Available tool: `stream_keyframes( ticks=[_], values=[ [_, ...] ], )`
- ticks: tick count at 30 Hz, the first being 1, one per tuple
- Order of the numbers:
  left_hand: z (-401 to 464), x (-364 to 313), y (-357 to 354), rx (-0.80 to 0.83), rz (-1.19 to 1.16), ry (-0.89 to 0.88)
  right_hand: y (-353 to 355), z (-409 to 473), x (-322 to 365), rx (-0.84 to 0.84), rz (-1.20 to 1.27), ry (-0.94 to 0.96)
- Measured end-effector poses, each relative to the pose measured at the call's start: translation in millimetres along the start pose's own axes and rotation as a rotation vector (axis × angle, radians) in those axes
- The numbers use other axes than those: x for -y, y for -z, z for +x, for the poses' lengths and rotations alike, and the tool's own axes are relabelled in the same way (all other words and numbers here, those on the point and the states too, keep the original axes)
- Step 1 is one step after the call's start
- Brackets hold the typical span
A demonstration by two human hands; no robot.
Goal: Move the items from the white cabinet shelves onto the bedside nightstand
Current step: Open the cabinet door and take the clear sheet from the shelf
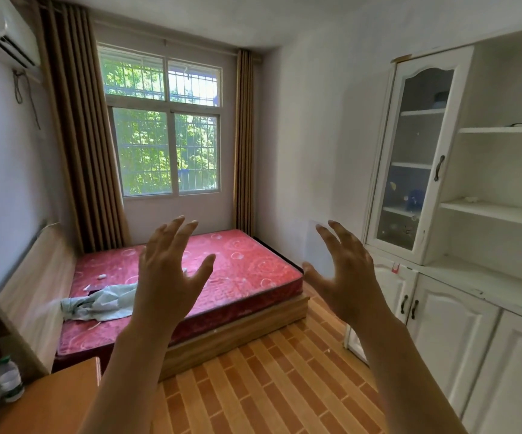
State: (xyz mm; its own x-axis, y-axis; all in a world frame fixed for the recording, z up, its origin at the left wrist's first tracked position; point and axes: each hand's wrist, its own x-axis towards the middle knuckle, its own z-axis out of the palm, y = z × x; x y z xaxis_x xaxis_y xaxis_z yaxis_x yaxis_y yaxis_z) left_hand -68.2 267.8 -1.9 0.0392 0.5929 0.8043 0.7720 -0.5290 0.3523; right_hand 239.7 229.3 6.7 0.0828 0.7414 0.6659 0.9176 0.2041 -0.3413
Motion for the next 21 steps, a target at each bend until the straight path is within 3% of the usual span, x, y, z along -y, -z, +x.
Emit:
stream_keyframes(
  ticks=[7,21],
  values=[
    [21,-1,-66,-0.017,-0.077,0.021,-32,37,-48,-0.016,0.023,-0.038],
    [146,-57,-277,0.042,-0.134,-0.037,-45,169,-229,-0.077,-0.010,-0.087]
  ],
)
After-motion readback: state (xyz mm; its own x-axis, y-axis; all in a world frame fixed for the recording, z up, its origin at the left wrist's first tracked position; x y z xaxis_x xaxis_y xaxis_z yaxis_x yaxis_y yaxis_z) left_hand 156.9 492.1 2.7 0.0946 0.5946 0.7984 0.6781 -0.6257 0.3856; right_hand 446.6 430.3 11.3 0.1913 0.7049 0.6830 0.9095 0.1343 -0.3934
